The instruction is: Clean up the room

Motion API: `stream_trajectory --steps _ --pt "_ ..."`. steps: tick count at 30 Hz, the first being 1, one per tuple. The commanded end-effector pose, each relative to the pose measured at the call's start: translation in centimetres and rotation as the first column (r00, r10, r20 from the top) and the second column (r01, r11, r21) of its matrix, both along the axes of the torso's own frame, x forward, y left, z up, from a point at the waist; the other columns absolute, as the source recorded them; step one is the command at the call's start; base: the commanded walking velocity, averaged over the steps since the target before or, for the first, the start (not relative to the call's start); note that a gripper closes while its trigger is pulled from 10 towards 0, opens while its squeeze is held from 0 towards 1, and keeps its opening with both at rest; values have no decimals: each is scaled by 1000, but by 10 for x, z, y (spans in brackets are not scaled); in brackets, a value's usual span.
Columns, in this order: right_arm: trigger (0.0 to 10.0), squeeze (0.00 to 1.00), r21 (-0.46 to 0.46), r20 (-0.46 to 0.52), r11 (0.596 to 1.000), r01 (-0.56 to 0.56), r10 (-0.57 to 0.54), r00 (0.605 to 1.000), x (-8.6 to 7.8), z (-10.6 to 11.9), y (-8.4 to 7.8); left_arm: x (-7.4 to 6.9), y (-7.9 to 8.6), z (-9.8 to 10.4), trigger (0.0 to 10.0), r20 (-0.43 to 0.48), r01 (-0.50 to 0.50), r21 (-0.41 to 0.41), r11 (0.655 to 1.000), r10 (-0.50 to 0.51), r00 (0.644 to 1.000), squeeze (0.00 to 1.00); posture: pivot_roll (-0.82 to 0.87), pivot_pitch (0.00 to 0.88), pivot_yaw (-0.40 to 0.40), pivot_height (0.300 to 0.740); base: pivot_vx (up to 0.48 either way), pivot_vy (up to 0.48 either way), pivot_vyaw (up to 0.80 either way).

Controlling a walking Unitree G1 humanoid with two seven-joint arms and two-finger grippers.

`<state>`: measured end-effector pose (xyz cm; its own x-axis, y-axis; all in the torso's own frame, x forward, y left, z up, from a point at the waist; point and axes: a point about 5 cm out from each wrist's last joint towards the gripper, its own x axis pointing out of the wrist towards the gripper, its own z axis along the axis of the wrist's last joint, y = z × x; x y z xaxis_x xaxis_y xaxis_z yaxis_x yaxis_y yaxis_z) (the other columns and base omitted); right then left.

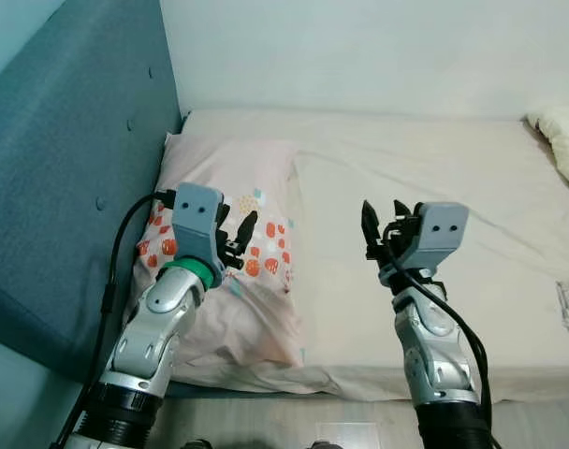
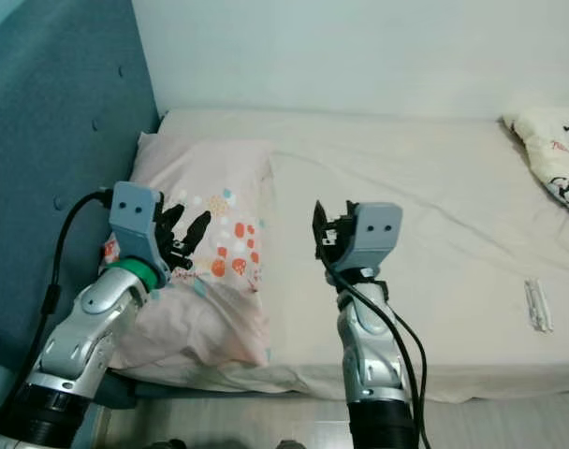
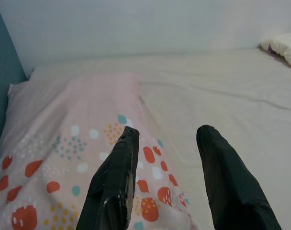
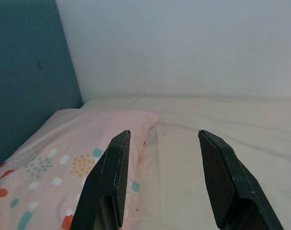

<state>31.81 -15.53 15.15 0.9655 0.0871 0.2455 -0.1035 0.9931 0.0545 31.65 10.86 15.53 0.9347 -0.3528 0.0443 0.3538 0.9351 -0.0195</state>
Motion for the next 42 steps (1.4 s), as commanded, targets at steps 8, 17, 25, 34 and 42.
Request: stream_trajectory --steps 8,17,25,34,42 --pt "10000 0 -9 -7 1000 1 -1 1000 2 -4 -2 -2 1 -8 10000 11 -6 38 999 6 1000 0 5 39 9 726 0 -345 0" --pt "10000 0 -14 -5 1000 2 -2 1000 3 -5 -4 -1 -1 -8 10000 14 1 30 1000 -1 1000 0 5 27 9 726 0 -477 0" --pt "10000 0 -17 -6 1000 5 -5 1000 3 -6 -5 -1 -1 -8 10000 17 -3 29 1000 2 1000 0 3 28 8 726 0 -457 0" --pt "10000 0 -16 -6 1000 4 -4 1000 3 -7 -5 0 0 -9 10000 17 -7 27 1000 6 1000 0 3 30 9 726 0 -419 0" --pt "10000 0 -17 -8 1000 6 -6 1000 3 -8 -5 1 0 -10 10000 14 -9 25 1000 9 1000 0 5 32 11 726 0 -317 0"
